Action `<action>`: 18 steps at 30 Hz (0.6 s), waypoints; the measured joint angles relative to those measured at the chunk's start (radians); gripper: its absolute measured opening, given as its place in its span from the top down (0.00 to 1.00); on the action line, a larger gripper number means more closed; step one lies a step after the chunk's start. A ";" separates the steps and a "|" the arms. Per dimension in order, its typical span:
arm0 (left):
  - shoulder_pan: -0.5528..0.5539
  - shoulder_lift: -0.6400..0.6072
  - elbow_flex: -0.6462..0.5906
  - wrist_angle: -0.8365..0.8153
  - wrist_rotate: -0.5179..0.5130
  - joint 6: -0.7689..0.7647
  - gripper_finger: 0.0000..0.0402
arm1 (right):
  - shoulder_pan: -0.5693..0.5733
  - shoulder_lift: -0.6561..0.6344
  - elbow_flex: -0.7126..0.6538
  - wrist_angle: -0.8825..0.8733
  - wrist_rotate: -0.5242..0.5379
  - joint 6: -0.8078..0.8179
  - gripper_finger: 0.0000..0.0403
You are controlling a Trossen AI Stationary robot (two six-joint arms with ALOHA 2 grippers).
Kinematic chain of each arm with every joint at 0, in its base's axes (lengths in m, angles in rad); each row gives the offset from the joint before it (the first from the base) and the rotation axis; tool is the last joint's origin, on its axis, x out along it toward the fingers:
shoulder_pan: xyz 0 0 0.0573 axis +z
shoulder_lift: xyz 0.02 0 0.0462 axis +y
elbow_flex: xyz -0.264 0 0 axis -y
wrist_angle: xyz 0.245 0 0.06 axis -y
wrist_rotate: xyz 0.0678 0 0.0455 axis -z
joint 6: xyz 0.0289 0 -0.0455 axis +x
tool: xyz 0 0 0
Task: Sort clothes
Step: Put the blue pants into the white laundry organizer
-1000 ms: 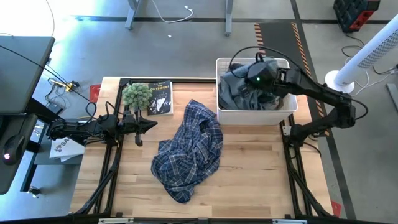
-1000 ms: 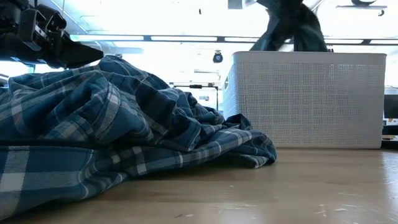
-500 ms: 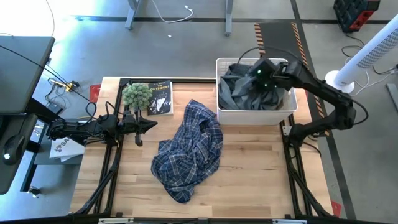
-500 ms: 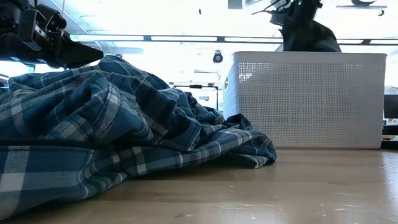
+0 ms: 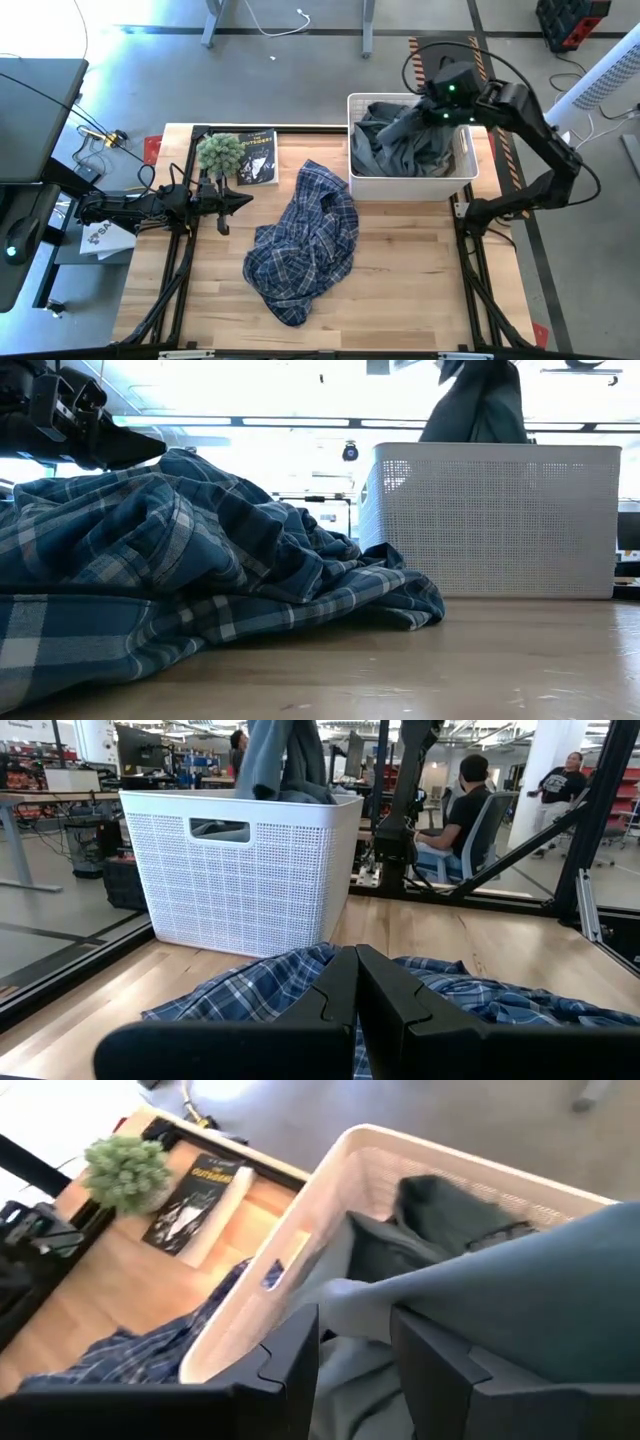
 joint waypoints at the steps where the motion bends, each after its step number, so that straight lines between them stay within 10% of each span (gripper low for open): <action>1: 0.000 0.000 0.000 0.000 0.000 0.000 1.00 | 0.007 0.000 -0.002 0.001 -0.005 0.003 0.70; 9: 0.000 0.000 0.000 0.000 0.000 0.000 1.00 | 0.028 0.004 -0.153 0.088 -0.164 0.023 0.70; 18: 0.000 0.000 0.000 0.000 0.000 0.000 1.00 | -0.050 0.005 -0.299 0.058 0.069 0.122 0.66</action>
